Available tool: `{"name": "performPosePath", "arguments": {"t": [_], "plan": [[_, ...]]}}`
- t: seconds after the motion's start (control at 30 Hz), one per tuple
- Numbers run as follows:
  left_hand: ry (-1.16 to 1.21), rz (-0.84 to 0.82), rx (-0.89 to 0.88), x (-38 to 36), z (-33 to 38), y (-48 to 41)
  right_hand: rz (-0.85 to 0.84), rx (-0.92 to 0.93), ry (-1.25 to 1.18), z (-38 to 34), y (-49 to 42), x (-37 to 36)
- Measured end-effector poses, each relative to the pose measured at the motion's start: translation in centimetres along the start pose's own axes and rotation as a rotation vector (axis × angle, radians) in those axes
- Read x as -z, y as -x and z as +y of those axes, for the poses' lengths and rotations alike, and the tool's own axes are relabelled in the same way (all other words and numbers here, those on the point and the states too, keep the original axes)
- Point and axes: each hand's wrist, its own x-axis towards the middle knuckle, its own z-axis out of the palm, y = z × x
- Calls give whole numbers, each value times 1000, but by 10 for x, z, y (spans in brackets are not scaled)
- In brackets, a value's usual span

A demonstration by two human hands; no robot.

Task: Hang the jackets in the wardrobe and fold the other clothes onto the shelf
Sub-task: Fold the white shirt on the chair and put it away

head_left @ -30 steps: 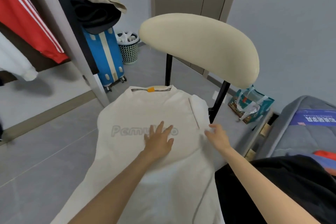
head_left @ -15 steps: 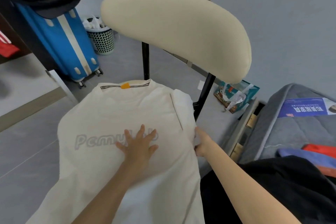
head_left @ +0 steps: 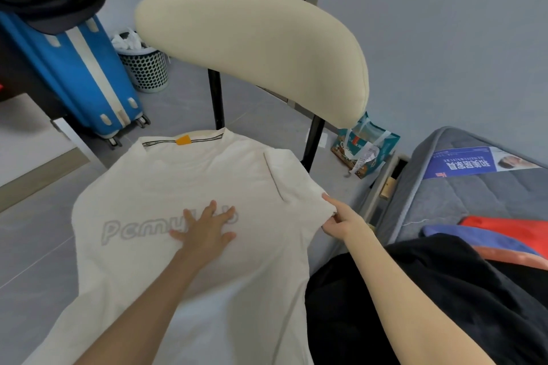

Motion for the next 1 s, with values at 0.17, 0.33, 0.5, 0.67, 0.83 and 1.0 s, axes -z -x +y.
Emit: {"name": "performPosePath", "arguments": {"t": [0.17,0.33,0.5,0.67,0.83,1.0], "plan": [[-5,-1,-47,2,-10,2,21,367,-1,11,27,-23],[19,63,-118,4,-30,10,-318,797,1146,81,45,-53],[41,108,-223,9,-57,17,-365,692,1673,101,26,-48],[158,144,-209,9,-63,16,-310,734,1874,86,7,-43],[159,129,-223,9,-66,15,-300,542,2464,100,-5,-23],[475,256,-239,24,-89,31,-191,717,2410,110,12,-44]]}}
